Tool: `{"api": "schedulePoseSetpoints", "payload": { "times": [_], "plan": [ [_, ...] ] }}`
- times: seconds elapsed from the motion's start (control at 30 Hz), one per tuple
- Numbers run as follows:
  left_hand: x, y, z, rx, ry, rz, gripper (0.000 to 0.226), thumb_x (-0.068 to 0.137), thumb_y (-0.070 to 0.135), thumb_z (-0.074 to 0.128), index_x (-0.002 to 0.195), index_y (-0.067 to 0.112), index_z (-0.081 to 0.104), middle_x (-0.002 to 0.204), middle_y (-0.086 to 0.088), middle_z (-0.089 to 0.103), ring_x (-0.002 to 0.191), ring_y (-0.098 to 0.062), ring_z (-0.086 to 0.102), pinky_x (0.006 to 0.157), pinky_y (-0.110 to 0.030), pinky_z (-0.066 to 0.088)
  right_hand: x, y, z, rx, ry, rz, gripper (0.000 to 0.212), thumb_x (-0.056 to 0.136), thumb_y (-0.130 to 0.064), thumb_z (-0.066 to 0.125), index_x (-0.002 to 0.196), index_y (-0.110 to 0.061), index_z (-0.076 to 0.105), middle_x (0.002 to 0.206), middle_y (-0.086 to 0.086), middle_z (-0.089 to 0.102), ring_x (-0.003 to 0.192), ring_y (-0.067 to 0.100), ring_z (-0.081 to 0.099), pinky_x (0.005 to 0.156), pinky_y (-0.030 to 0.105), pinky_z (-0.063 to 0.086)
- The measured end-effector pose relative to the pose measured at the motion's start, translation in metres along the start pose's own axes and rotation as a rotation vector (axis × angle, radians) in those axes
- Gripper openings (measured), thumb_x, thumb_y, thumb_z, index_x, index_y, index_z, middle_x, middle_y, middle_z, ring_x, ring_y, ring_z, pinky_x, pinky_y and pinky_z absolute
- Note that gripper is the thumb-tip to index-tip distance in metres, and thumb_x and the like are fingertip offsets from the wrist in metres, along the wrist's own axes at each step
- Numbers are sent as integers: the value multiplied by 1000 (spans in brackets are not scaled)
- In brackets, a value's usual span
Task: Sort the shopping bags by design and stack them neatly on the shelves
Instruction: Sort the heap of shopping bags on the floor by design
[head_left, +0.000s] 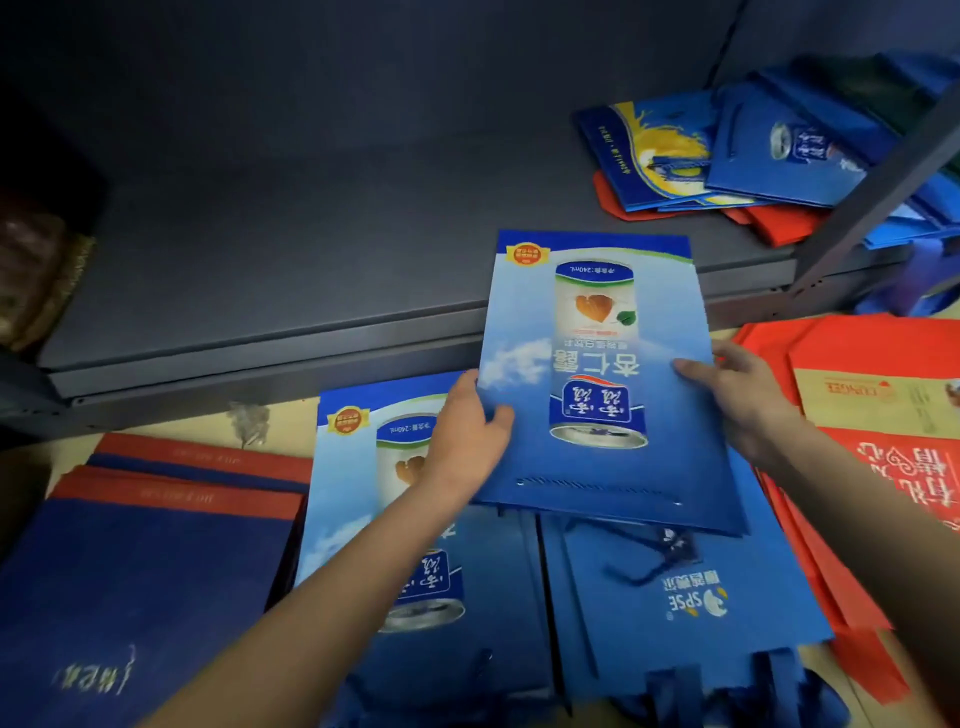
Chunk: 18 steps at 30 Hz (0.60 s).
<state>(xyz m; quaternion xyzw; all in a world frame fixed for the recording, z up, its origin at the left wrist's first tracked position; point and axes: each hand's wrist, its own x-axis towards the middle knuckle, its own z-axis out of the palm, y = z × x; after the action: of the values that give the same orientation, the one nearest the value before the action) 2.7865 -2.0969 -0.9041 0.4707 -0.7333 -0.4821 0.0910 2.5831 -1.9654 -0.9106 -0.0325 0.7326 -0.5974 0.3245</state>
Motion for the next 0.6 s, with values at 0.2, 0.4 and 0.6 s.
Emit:
{"api": "schedulePoseSetpoints", "payload": {
  "times": [0.2,0.4,0.6],
  "plan": [
    [-62,-77,-47,104,52,-173,19,94,12,49,110,8,59,113,-9,56,102,-25,56,87,-32,43,-76,28,27,-181,-185,17,25,86,4,58,98,-18,55,96,14,62,74,27,62,66,34,56],
    [-75,-131,-84,446,45,-451,45,94,24,48,136,12,38,138,-17,34,125,-35,31,100,-43,30,-112,70,94,-646,-477,44,43,85,6,57,124,-9,46,119,9,56,103,19,54,76,22,40],
    [-68,-132,-84,392,15,-453,52,95,24,46,142,12,29,135,-20,29,121,-41,35,100,-42,32,-117,101,110,-690,-422,271,57,87,-13,58,137,-9,30,133,6,46,113,24,48,92,33,44]
  ]
}}
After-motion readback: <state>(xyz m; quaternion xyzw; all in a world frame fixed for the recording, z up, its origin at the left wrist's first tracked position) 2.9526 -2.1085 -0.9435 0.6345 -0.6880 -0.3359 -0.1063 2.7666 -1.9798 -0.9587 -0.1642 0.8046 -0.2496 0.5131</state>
